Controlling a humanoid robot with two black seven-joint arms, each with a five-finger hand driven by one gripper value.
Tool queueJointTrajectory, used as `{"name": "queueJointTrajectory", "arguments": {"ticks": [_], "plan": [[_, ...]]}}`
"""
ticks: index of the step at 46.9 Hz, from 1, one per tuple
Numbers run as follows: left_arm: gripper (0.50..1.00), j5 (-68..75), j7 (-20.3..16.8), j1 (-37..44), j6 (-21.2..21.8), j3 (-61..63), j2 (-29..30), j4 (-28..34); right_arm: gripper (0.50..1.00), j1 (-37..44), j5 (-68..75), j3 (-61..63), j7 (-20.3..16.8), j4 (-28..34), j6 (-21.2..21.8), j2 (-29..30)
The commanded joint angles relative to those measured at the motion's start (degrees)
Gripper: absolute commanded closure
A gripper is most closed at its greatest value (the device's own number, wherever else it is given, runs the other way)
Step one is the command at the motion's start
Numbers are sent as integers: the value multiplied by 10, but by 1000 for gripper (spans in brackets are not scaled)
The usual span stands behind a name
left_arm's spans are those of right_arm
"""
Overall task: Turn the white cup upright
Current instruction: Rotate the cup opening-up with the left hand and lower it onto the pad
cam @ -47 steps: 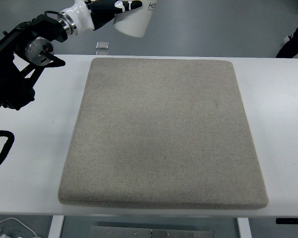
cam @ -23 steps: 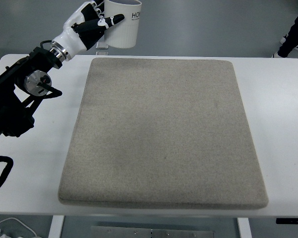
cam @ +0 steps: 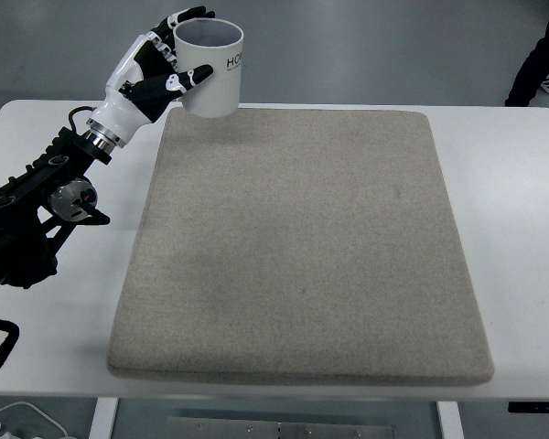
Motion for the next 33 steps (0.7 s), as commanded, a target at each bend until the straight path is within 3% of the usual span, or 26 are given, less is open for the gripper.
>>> {"name": "queueJointTrajectory", "arguments": {"ticks": [1, 13, 33], "plan": [[787, 21, 0, 1, 2, 0, -1, 20, 570, 0, 0, 1, 0, 0, 0, 0], [787, 72, 0, 5, 7, 9, -11, 55, 570, 0, 0, 0, 0, 0, 0, 0], [782, 73, 0, 9, 61, 57, -37, 64, 570, 0, 0, 1, 0, 0, 0, 0]]}}
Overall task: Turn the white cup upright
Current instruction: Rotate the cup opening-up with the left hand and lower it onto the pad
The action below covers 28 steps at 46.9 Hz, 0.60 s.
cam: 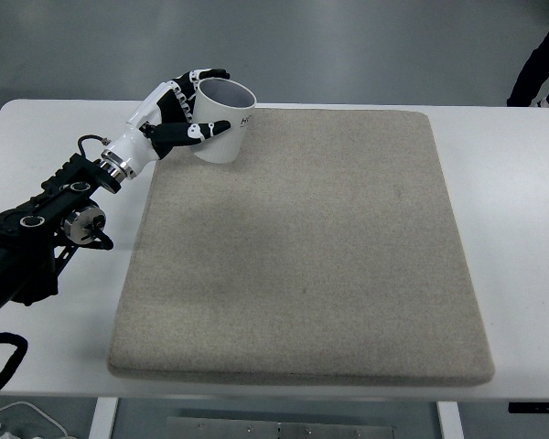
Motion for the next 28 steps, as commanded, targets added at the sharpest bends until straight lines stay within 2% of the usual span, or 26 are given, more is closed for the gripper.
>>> {"name": "queueJointTrajectory", "arguments": {"ticks": [1, 14, 28], "plan": [[782, 0, 0, 5, 8, 6, -8, 0, 570, 0, 0, 0, 0, 0, 0, 0], [772, 0, 0, 11, 35, 7, -40, 16, 570, 0, 0, 0, 0, 0, 0, 0], [761, 0, 0, 11, 36, 13, -55, 44, 570, 0, -1, -1, 0, 0, 0, 0]]}}
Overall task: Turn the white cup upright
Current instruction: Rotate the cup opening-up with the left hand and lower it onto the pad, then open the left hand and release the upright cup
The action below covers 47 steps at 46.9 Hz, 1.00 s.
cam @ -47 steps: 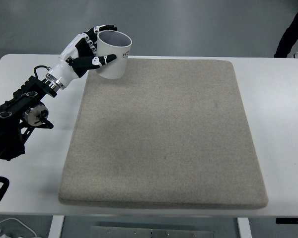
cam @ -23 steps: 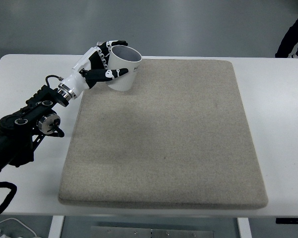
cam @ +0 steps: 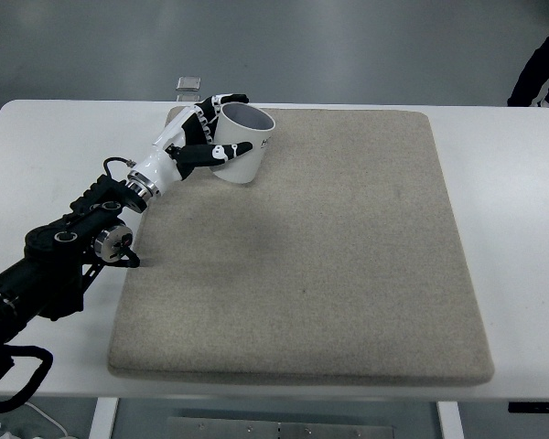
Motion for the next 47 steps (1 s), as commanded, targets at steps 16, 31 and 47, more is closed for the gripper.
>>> {"name": "queueJointTrajectory", "arguments": {"ticks": [16, 31, 47], "plan": [[729, 1, 0, 4, 5, 3, -9, 7, 570, 0, 0, 0, 0, 0, 0, 0], [645, 0, 0, 5, 16, 12, -13, 7, 570, 0, 0, 0, 0, 0, 0, 0], [506, 0, 0, 7, 15, 12, -13, 7, 570, 0, 0, 1, 0, 0, 0, 0]]}}
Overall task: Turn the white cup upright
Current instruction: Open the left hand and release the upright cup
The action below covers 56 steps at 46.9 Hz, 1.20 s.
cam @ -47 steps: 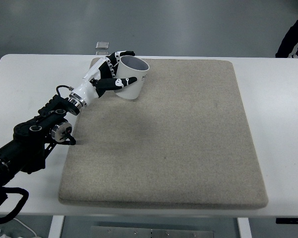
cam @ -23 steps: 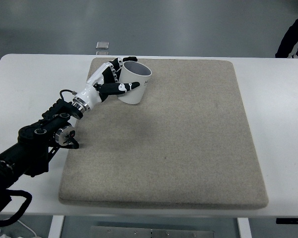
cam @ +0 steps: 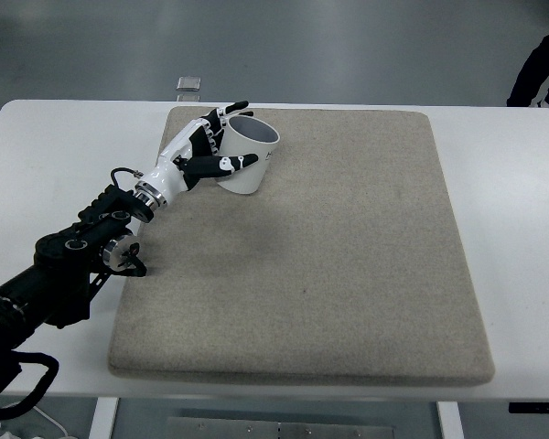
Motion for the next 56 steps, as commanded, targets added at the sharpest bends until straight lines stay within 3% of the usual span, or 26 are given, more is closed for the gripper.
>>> {"name": "queueJointTrajectory", "arguments": {"ticks": [1, 30, 40, 56], "plan": [[506, 0, 0, 0, 0, 0, 0, 0, 570, 0, -1, 0, 0, 0, 0, 0], [506, -6, 0, -2, -2, -7, 2, -9, 570, 0, -1, 0, 0, 0, 0, 0], [506, -8, 0, -1, -2, -12, 21, -50, 570, 0, 0, 1, 0, 0, 0, 0], [506, -45, 0, -38, -5, -12, 44, -57, 570, 0, 0, 0, 0, 0, 0, 0]]}}
